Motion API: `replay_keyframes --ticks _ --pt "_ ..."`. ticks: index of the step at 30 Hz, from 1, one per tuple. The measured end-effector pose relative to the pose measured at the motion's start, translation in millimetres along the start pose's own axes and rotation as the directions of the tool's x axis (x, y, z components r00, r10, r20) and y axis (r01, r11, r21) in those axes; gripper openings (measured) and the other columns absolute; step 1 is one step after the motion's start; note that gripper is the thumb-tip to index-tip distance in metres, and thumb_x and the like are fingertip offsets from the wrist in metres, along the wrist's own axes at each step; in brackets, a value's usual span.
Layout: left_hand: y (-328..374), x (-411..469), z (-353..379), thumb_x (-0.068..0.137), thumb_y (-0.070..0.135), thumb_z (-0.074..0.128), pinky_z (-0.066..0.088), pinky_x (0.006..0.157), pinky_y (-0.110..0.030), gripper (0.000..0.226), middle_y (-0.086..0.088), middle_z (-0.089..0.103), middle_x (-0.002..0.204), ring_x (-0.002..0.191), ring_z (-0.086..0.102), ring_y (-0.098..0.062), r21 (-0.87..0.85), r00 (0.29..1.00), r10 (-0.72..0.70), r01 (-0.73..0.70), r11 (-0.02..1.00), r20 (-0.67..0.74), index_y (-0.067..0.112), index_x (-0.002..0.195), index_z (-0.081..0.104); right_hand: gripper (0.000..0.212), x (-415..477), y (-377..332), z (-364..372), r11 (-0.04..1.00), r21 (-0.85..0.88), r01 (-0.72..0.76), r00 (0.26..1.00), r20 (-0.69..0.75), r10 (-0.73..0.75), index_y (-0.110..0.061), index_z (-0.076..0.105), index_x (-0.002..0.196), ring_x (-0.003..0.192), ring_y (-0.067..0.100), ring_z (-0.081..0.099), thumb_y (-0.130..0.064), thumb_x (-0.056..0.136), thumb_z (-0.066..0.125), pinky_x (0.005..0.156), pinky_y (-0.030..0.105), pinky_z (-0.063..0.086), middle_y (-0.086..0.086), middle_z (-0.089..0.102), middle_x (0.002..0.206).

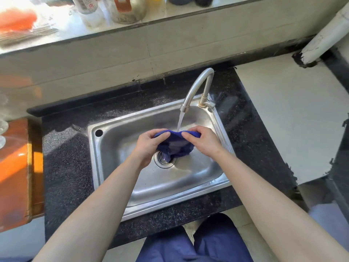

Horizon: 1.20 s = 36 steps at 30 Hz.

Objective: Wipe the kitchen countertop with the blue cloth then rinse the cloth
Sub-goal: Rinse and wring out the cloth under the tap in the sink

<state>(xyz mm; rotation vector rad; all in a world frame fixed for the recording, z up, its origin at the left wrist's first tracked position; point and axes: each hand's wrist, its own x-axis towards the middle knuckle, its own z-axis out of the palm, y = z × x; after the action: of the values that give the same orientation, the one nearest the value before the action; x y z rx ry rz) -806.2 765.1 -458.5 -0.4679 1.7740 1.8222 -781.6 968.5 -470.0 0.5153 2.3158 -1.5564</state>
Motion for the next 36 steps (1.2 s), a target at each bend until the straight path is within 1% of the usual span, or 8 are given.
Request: replay_keyframes --ticks 7,10,14,17,19,26,29,36 --pt "12.6 4.0 -3.6 0.085 -0.006 0.07 0.056 0.067 -0.029 0.029 -0.012 0.064 0.085 0.069 0.064 -0.021 -0.184 0.993 0.023 -0.045 0.982 -0.119 0.011 0.108 0.065 0.02 5.5 -16.4 -2.9 0.974 -0.217 0.065 0.991 0.127 -0.038 -0.029 0.071 0.094 0.078 0.01 0.066 -0.039 0.08 0.081 0.066 0.018 0.05 -0.007 0.071 0.085" --pt "20.8 4.9 -2.4 0.084 -0.012 0.067 0.054 0.071 -0.031 0.036 -0.014 0.067 0.093 0.077 0.065 -0.023 -0.244 0.992 0.059 -0.084 0.966 -0.108 0.009 0.114 0.063 0.021 10.9 -26.1 2.3 0.996 0.09 0.029 0.999 0.043 -0.033 -0.022 0.074 0.096 0.08 0.015 0.067 -0.041 0.088 0.071 0.085 0.036 0.056 0.0 0.074 0.086" --pt "23.1 8.7 -2.4 0.086 -0.002 0.072 0.048 0.054 -0.021 0.032 -0.009 0.07 0.091 0.071 0.063 -0.018 -0.197 0.978 0.042 -0.083 0.977 -0.205 0.005 0.117 0.065 0.022 13.4 -25.4 3.5 0.783 0.609 -0.122 0.992 0.103 0.075 -0.014 0.071 0.104 0.087 0.022 0.06 -0.032 0.099 0.061 0.091 0.038 0.053 0.013 0.068 0.095" --pt "8.1 13.7 -4.5 0.088 0.018 0.074 0.047 0.056 -0.025 0.005 0.0 0.071 0.075 0.067 0.058 -0.017 0.301 0.952 0.097 -0.005 0.954 -0.291 0.015 0.087 0.077 0.013 16.7 -9.4 -1.1 0.991 0.095 -0.095 0.991 0.103 0.085 -0.021 0.073 0.103 0.089 0.024 0.067 -0.026 0.094 0.067 0.092 0.04 0.056 0.005 0.072 0.095" --pt "-2.6 15.2 -6.2 0.089 0.025 0.074 0.049 0.061 -0.028 0.013 0.002 0.069 0.072 0.067 0.058 -0.017 0.396 0.95 0.078 0.051 0.917 -0.302 0.015 0.079 0.076 0.015 17.5 -2.8 -4.0 0.977 -0.207 -0.059 0.989 0.123 0.086 -0.024 0.075 0.101 0.085 0.022 0.066 -0.016 0.09 0.067 0.088 0.039 0.056 -0.001 0.071 0.087" --pt "13.7 3.3 2.1 0.097 0.018 0.066 0.06 0.069 -0.037 0.011 -0.011 0.071 0.08 0.067 0.066 -0.024 -0.081 0.973 -0.09 0.074 0.994 -0.214 0.007 0.099 0.067 0.023 16.0 -30.3 -9.8 0.815 0.525 -0.244 0.964 0.222 0.146 -0.017 0.064 0.112 0.107 0.026 0.066 0.0 0.098 0.056 0.098 0.042 0.054 0.015 0.067 0.119" --pt "31.1 -0.2 8.1 0.095 0.006 0.065 0.062 0.074 -0.038 0.018 -0.018 0.07 0.094 0.078 0.069 -0.027 -0.108 0.985 -0.058 0.041 0.993 -0.164 -0.002 0.111 0.064 0.032 14.6 -27.6 -3.1 0.918 0.366 -0.154 0.98 0.178 0.093 -0.019 0.064 0.12 0.105 0.027 0.066 -0.003 0.092 0.064 0.097 0.048 0.055 0.013 0.069 0.114" --pt "52.3 -9.9 16.8 0.087 -0.005 0.07 0.06 0.076 -0.034 0.029 -0.017 0.07 0.098 0.084 0.069 -0.028 -0.048 0.998 0.009 -0.012 0.999 -0.057 0.005 0.113 0.061 0.056 6.2 -23.0 14.4 0.992 -0.109 0.069 0.958 0.285 -0.036 -0.029 0.06 0.124 0.088 0.008 0.062 -0.026 0.075 0.085 0.078 0.02 0.048 -0.012 0.066 0.097"
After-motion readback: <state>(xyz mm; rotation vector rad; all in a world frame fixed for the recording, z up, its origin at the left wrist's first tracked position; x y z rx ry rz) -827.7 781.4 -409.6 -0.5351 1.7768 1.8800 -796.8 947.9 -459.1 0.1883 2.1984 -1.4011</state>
